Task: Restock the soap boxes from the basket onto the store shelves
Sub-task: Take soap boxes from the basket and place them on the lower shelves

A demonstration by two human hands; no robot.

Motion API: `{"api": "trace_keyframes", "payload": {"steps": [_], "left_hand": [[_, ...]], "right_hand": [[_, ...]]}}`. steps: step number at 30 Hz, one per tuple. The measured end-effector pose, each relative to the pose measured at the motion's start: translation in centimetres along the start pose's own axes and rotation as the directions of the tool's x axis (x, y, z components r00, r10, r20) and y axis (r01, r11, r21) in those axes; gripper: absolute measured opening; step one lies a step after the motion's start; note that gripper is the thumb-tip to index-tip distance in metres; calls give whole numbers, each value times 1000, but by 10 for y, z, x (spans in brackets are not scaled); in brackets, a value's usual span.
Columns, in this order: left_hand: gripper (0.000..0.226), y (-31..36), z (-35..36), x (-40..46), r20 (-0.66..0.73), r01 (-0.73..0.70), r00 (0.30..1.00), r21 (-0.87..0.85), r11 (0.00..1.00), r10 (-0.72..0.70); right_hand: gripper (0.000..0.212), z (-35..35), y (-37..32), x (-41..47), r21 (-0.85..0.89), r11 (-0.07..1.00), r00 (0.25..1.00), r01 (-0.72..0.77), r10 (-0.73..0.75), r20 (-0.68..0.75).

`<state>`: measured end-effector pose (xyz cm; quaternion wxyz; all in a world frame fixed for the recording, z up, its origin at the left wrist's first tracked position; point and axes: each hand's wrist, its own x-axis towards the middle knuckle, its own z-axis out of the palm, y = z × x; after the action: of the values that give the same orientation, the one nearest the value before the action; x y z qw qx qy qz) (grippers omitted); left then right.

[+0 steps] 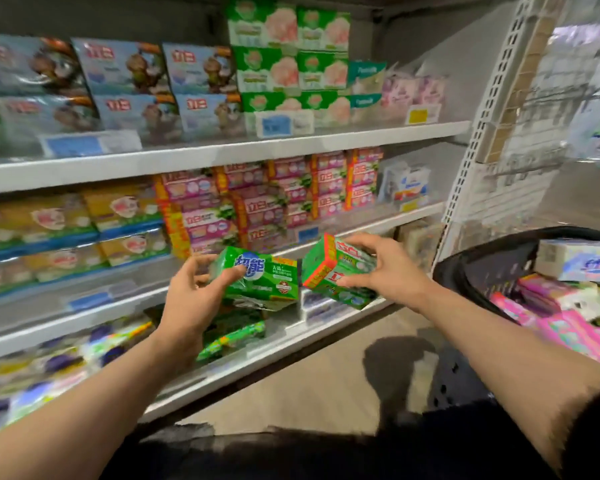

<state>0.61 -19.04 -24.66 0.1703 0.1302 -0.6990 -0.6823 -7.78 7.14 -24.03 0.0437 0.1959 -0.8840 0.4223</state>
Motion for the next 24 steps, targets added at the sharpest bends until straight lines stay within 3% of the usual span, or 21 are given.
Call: {"api": "trace_keyframes", "payload": {"steps": [7, 10, 14, 19, 24], "left_hand": [[37, -92, -48, 16, -18, 166, 986, 109, 980, -165], [37, -138, -56, 18, -65, 236, 971, 58, 970, -232], [38, -188, -59, 16, -170, 336, 921, -112, 935, -351], [47, -214, -60, 22, -170, 378, 893, -214, 901, -416], [51, -229, -58, 33, -140, 380, 889, -306, 873, -436]], "right_hand": [[63, 112, 40, 40, -123, 992, 971, -19, 48, 235], [66, 143, 55, 50, -159, 987, 955, -31, 76, 286], [68, 179, 74, 58, -168, 986, 952, -21, 71, 296], [74, 206, 93, 71, -212, 977, 958, 38, 24, 285], [79, 209, 103, 86, -435, 882, 963, 183, -73, 258]]}}
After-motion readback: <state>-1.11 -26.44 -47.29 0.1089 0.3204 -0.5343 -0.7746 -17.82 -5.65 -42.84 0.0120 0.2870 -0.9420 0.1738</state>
